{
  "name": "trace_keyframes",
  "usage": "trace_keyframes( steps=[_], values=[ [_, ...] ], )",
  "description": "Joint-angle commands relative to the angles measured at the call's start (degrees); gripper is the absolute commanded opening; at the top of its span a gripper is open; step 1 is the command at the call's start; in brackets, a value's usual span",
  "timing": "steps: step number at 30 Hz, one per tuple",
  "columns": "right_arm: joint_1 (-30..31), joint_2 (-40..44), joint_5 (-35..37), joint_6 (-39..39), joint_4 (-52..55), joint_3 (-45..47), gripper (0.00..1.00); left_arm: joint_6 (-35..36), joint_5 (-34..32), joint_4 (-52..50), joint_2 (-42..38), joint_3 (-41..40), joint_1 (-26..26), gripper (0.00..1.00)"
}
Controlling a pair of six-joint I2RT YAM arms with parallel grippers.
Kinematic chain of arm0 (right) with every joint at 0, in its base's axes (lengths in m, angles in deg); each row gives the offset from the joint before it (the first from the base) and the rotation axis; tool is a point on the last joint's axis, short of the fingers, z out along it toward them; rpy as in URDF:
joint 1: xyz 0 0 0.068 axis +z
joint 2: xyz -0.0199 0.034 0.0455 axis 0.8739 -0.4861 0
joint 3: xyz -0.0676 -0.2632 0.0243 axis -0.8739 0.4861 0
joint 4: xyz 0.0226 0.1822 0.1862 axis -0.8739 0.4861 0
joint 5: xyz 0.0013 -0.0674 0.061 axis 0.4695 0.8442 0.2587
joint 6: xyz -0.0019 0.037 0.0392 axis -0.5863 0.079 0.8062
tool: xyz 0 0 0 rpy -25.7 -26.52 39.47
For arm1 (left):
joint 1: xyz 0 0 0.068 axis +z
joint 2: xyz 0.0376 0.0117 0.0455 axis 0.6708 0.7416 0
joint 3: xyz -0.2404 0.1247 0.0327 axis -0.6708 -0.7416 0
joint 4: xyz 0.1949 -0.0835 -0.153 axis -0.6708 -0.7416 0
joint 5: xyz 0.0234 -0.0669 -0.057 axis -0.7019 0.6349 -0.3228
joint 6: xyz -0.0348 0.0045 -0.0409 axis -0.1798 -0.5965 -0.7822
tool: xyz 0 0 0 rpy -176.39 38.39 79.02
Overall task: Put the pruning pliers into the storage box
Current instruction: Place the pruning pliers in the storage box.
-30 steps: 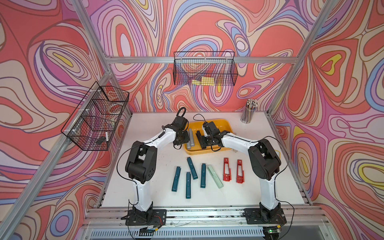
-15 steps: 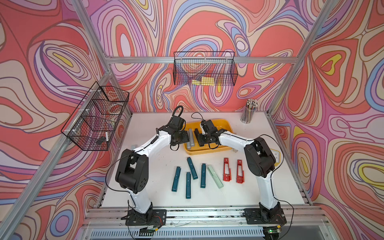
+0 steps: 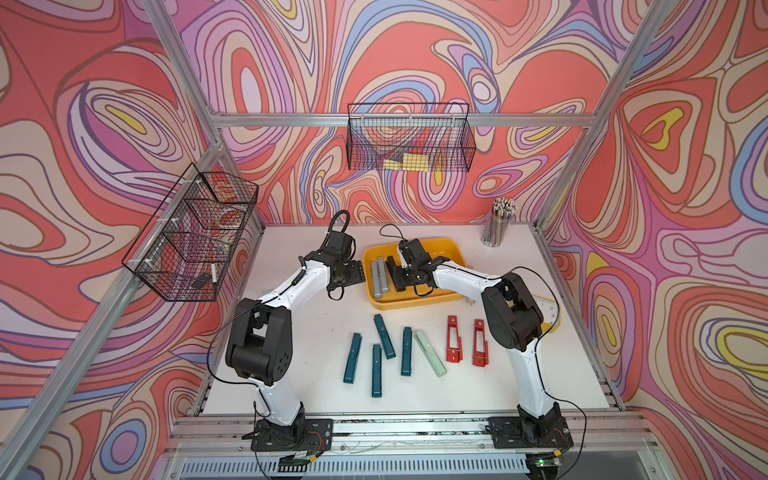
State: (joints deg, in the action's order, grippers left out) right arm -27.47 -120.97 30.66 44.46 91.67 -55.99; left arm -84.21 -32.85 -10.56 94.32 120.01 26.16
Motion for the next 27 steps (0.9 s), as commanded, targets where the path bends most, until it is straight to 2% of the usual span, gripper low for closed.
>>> trace_keyframes(
  steps=[1,3,9,27],
  values=[
    [0.21,-1.69,0.39,-0.79,0.68,-1.91,0.06,1.71,-1.15,-0.81,2.02,1.65,0.14,0.87],
    [0.21,-1.97,0.14,-0.76,0.78,-2.12,0.06,1.81,-1.20,-0.80,3.37,2.44,0.15,0.99],
    [0.28,-2.98,0.76,-0.82,1.87,-3.05,0.06,1.04,-1.90,-1.01,6.02,3.50,0.19,0.99],
    [0.46,-4.76,1.14,-0.76,2.71,-3.80,0.11,1.34,-2.69,-1.36,7.55,3.45,0.42,0.99]
  ],
)
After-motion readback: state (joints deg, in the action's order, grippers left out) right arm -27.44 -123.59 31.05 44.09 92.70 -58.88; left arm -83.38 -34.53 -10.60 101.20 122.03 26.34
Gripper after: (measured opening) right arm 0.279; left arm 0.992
